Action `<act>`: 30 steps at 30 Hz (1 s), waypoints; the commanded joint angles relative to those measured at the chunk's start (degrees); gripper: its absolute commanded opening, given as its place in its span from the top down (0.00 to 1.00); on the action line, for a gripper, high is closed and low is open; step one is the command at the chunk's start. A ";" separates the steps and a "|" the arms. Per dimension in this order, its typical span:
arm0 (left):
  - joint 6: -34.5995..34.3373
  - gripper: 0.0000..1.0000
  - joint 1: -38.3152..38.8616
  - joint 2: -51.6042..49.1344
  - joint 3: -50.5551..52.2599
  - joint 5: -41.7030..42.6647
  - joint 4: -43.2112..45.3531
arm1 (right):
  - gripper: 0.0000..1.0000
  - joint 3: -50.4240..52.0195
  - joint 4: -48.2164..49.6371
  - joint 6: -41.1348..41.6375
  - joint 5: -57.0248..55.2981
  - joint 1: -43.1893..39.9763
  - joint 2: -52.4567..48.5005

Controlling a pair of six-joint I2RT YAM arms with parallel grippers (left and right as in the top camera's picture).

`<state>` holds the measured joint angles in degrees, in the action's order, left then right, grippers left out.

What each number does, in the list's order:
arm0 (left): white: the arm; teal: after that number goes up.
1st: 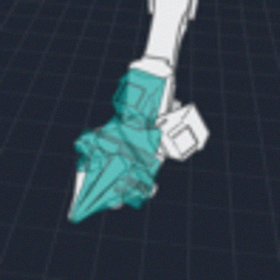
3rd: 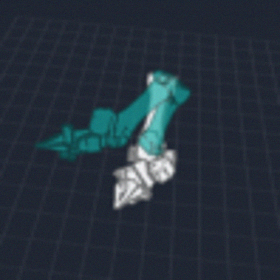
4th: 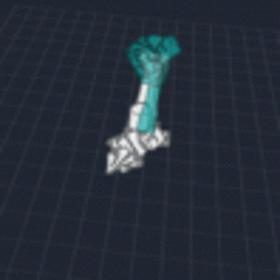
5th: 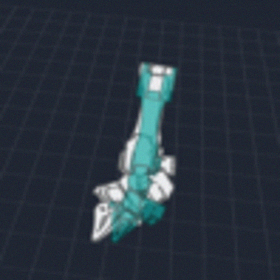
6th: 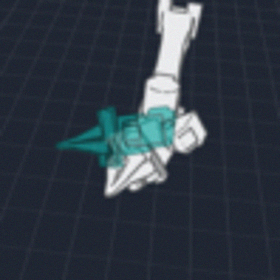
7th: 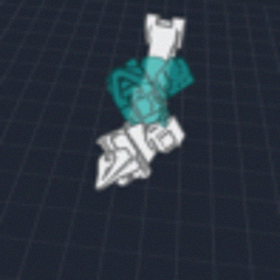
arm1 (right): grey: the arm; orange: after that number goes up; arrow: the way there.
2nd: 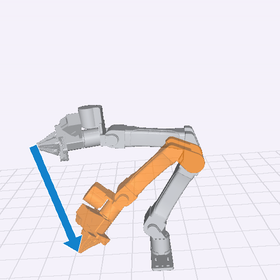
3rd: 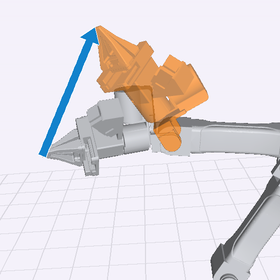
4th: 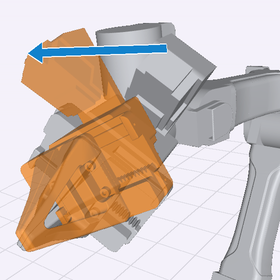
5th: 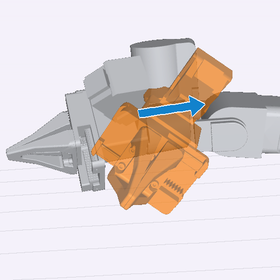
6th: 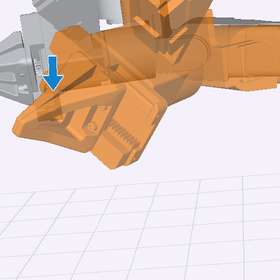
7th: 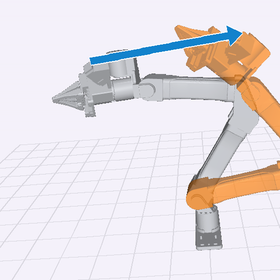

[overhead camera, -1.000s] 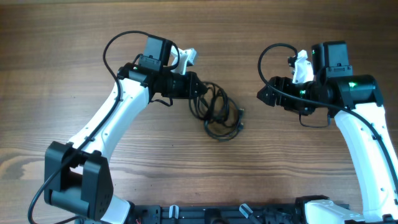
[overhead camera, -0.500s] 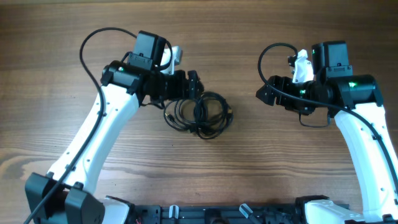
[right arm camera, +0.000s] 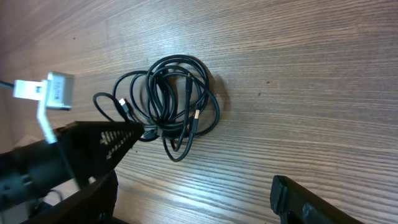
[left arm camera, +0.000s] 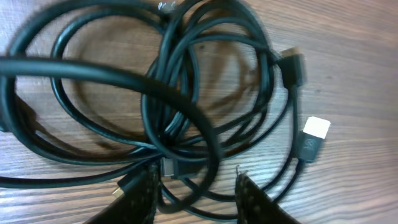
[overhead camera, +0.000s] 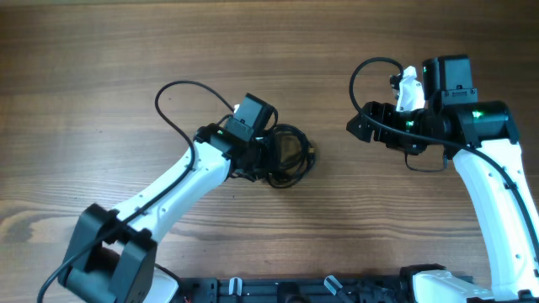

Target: Untangle cables

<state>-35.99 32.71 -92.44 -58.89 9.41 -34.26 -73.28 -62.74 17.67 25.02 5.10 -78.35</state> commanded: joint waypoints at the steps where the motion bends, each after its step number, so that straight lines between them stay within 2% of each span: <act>1: -2.27 0.83 0.57 -2.80 0.83 -4.02 1.18 | 0.18 -0.92 0.17 -1.16 0.31 0.28 -0.09; 2: -2.29 0.87 0.57 -3.10 0.83 -5.09 1.36 | 0.19 -0.92 0.24 -1.16 0.31 0.28 -0.09; 3: -2.27 0.96 0.57 -3.26 0.83 -6.47 1.86 | 0.19 -0.92 0.33 -1.18 0.31 0.28 -0.09; 7: -2.10 0.96 0.55 -3.02 0.66 -5.95 4.35 | 0.20 -0.92 0.35 -1.16 0.70 0.28 -0.09; 9: 3.04 0.96 0.02 -0.61 -1.03 0.92 4.92 | 0.22 -0.92 0.50 -1.20 2.12 0.28 -0.09; 12: 11.52 0.96 -1.86 6.84 -6.38 16.59 5.01 | 0.28 -0.92 2.01 -1.25 6.75 0.28 -0.09; 15: 14.82 0.96 -3.13 13.09 -8.63 26.53 5.05 | 0.32 -0.92 4.04 -1.77 12.33 0.31 -0.09; 19: 14.78 0.96 -4.74 18.25 -8.63 32.65 3.98 | 0.37 -0.92 7.21 -2.51 18.43 0.68 -0.09; 22: 14.05 0.96 -5.68 18.16 -8.63 33.35 3.87 | 0.39 -0.92 8.35 -1.66 18.82 1.99 -0.09; 26: 7.85 0.96 -8.83 18.16 -8.63 32.00 5.20 | 0.50 -0.90 8.07 4.22 15.65 3.50 -0.09; 28: 2.32 0.96 -10.80 18.16 -8.63 29.24 5.25 | 0.51 -0.35 8.31 6.88 11.98 4.81 -0.09; 30: -0.11 0.96 -11.85 18.14 -8.63 28.63 5.38 | 0.52 1.14 9.60 7.32 11.21 6.32 -0.22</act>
<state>-29.87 22.50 -74.41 -67.24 39.18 -29.61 -73.28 -54.48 22.13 39.11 9.61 -78.35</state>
